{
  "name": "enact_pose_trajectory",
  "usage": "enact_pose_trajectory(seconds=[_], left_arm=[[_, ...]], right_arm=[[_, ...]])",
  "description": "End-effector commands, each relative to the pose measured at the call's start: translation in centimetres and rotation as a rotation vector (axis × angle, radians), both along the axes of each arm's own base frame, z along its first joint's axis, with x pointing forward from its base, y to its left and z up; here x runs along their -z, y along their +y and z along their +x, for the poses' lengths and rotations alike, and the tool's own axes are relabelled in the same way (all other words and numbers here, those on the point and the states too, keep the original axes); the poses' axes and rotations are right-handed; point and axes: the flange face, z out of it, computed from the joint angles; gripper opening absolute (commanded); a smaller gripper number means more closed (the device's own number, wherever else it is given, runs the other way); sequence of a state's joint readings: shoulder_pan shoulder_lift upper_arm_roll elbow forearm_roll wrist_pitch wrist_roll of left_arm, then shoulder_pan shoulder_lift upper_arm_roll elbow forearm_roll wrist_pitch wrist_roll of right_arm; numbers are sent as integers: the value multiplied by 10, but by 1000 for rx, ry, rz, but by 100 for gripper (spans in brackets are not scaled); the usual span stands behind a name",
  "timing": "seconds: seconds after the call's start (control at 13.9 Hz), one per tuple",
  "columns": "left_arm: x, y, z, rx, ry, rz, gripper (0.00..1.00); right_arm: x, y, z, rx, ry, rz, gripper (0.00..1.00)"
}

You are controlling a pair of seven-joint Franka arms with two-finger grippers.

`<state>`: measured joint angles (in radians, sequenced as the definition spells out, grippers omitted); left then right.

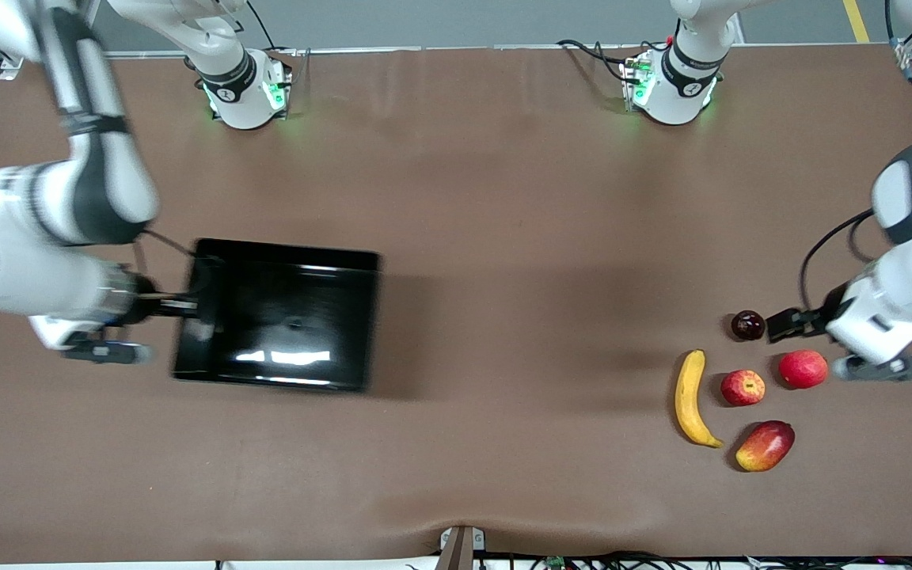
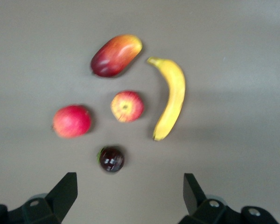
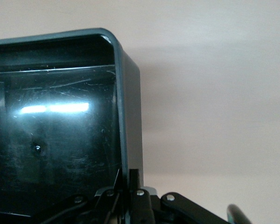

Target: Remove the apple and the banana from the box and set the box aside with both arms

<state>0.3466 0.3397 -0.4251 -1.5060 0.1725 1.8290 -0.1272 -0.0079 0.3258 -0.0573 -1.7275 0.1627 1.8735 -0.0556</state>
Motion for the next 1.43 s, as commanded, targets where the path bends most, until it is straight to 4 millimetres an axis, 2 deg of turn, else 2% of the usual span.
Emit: enact_pose_trajectory(seconds=[0.0, 0.07, 0.14, 0.29, 0.43, 0.57, 0.65, 0.72, 0.79, 0.86, 0.93, 1.0, 1.15, 1.29, 1.36], left_arm=[[-53, 12, -26, -9, 14, 9, 100], [-71, 9, -37, 3, 13, 23, 100], [-90, 7, -47, 8, -1, 34, 100], [-114, 2, -62, -1, -15, 14, 100], [-129, 0, -72, -2, -34, -2, 100], [-138, -10, -86, 7, -24, 8, 100], [-142, -21, -94, 17, -30, 16, 100], [-143, -23, -98, 17, -24, 19, 100], [-145, -22, -103, 19, -8, 22, 100], [-149, -27, -109, 26, 3, 25, 100], [-154, -29, -114, 28, 7, 26, 100], [-155, -31, -118, 30, 16, 27, 100], [-160, -33, -125, 31, 20, 9, 100], [-164, -34, -134, 27, 21, -11, 100], [-165, -36, -136, 32, 19, -10, 100]], right_arm=[[11, -88, -23, -88, -38, 73, 0], [23, -117, -27, -97, -42, 77, 0], [34, -136, -29, -105, -49, 78, 0], [62, -169, -34, -114, -56, 82, 0], [83, -181, -36, -99, -51, 80, 0], [111, -199, -46, -65, -21, 91, 0], [115, -198, -47, -64, -13, 96, 0], [124, -200, -50, -56, -4, 98, 0], [130, -204, -50, -44, 0, 104, 9], [130, -204, -50, -33, 2, 104, 51], [128, -203, -49, -32, 7, 106, 100], [125, -203, -48, -33, 10, 109, 100], [101, -196, -29, -78, -12, 112, 100], [64, -184, 0, -119, -90, 84, 100], [39, -165, 19, -162, -130, 66, 100]])
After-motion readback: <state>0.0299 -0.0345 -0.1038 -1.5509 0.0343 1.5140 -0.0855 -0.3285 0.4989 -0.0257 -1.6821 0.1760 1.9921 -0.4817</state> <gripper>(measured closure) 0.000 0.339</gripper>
